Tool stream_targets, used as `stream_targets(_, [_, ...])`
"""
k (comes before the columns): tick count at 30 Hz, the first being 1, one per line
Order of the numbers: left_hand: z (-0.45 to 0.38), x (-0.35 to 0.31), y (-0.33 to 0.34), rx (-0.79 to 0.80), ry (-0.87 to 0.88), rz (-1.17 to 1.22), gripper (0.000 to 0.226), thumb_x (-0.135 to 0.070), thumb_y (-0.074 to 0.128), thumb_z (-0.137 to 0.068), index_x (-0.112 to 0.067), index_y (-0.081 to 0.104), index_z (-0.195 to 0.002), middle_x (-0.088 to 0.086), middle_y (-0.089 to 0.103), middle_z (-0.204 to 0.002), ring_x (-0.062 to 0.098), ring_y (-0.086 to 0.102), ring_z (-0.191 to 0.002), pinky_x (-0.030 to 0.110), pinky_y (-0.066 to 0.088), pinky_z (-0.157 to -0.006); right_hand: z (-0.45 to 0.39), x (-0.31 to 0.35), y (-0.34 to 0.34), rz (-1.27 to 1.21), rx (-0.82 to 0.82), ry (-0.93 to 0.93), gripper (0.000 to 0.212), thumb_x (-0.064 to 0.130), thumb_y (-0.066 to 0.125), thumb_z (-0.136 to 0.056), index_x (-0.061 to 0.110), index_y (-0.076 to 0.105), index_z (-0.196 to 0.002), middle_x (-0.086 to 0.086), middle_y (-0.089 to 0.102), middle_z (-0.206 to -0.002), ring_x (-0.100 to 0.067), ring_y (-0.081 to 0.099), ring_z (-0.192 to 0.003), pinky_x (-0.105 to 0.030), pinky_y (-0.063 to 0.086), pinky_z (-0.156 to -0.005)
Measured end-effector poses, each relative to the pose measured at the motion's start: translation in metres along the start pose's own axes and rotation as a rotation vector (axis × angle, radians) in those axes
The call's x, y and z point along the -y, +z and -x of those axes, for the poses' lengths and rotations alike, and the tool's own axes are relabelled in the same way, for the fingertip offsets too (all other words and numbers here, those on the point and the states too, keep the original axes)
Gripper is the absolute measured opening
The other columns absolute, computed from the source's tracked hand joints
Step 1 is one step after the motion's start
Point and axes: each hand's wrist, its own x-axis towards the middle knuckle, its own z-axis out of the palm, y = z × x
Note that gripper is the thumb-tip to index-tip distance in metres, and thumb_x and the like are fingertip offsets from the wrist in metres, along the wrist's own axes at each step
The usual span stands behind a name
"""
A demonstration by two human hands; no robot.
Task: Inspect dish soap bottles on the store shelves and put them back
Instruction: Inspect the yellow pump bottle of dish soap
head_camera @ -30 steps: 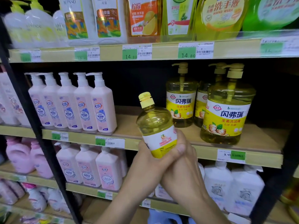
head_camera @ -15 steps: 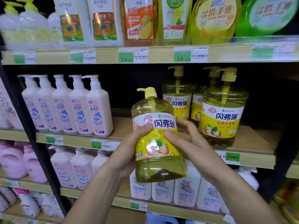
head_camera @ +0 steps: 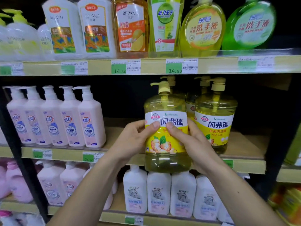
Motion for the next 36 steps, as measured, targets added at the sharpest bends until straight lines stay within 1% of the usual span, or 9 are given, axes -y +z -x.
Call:
stream_targets(2, [-0.01,-0.006,0.001,0.008,0.03,0.006,0.054,-0.05,0.072,-0.091,-0.007,0.075,-0.124,0.013,0.083,-0.114,0.027,0.081,-0.103,0.03,0.065,-0.079,-0.008,0.008,0.001,0.024,-0.029,-0.024,0.06,0.049,0.083,-0.075,0.033,0.067,-0.13,0.007,0.082,-0.112,-0.017,0.081,-0.1,-0.035,0.068,-0.081])
stream_targets(8, [-0.032,-0.015,-0.001,0.129,0.014,0.059,0.052,-0.041,0.062,-0.1,-0.009,0.066,-0.141,0.011,0.078,-0.13,0.026,0.076,-0.118,0.029,0.063,-0.089,-0.033,0.005,-0.001,0.109,-0.133,-0.062,0.046,0.038,0.083,-0.091,0.032,0.064,-0.132,0.006,0.081,-0.116,-0.019,0.079,-0.105,-0.052,0.063,-0.098])
stream_targets(14, [-0.043,-0.006,-0.007,0.111,0.089,0.049,0.041,-0.03,0.063,-0.103,-0.015,0.068,-0.141,0.006,0.076,-0.135,0.018,0.077,-0.116,0.024,0.062,-0.086,-0.041,-0.015,-0.002,0.311,-0.231,-0.195,0.049,0.049,0.081,-0.091,0.04,0.056,-0.131,0.015,0.077,-0.114,-0.003,0.076,-0.102,-0.042,0.065,-0.092])
stream_targets(18, [-0.046,0.006,-0.011,0.094,0.125,0.048,0.045,-0.032,0.066,-0.101,-0.017,0.067,-0.144,0.007,0.074,-0.138,0.027,0.073,-0.125,0.036,0.063,-0.097,-0.045,-0.02,-0.004,0.395,-0.236,-0.236,0.05,0.055,0.08,-0.09,0.043,0.053,-0.131,0.021,0.073,-0.115,-0.001,0.072,-0.107,-0.043,0.064,-0.094])
stream_targets(21, [-0.048,0.012,-0.014,0.099,0.129,0.046,0.05,-0.03,0.066,-0.103,-0.018,0.06,-0.15,0.008,0.071,-0.143,0.031,0.07,-0.131,0.047,0.059,-0.107,-0.048,-0.021,-0.004,0.411,-0.215,-0.268,0.057,0.053,0.08,-0.088,0.038,0.053,-0.136,0.016,0.072,-0.125,-0.007,0.07,-0.117,-0.048,0.061,-0.099])
stream_targets(26, [-0.049,0.018,-0.02,0.098,0.125,0.0,0.048,-0.028,0.064,-0.105,-0.019,0.058,-0.152,0.008,0.07,-0.144,0.032,0.068,-0.132,0.054,0.055,-0.111,-0.051,-0.029,-0.002,0.393,-0.19,-0.281,0.058,0.047,0.081,-0.092,0.035,0.051,-0.141,0.014,0.07,-0.131,-0.007,0.068,-0.121,-0.047,0.06,-0.102])
stream_targets(31, [-0.047,0.018,-0.028,0.15,0.135,-0.037,0.045,-0.029,0.061,-0.11,-0.021,0.055,-0.154,0.006,0.069,-0.147,0.029,0.065,-0.137,0.048,0.056,-0.112,-0.052,-0.04,0.009,0.364,-0.2,-0.295,0.069,0.043,0.078,-0.095,0.033,0.044,-0.154,0.014,0.067,-0.138,0.004,0.063,-0.123,-0.032,0.059,-0.101])
stream_targets(34, [-0.045,0.017,-0.032,0.156,0.129,0.043,0.049,-0.028,0.064,-0.107,-0.02,0.053,-0.155,0.01,0.066,-0.15,0.032,0.063,-0.14,0.05,0.052,-0.115,-0.054,-0.044,0.021,0.33,-0.187,-0.286,0.073,0.052,0.078,-0.092,0.035,0.043,-0.153,0.009,0.064,-0.142,-0.009,0.063,-0.129,-0.046,0.057,-0.107])
stream_targets(36, [-0.043,0.016,-0.034,0.123,0.136,0.082,0.051,-0.027,0.07,-0.103,-0.017,0.056,-0.151,0.01,0.068,-0.147,0.03,0.065,-0.136,0.046,0.056,-0.112,-0.057,-0.048,0.031,0.333,-0.198,-0.291,0.082,0.057,0.077,-0.089,0.033,0.039,-0.157,0.006,0.06,-0.147,-0.013,0.058,-0.136,-0.048,0.053,-0.112])
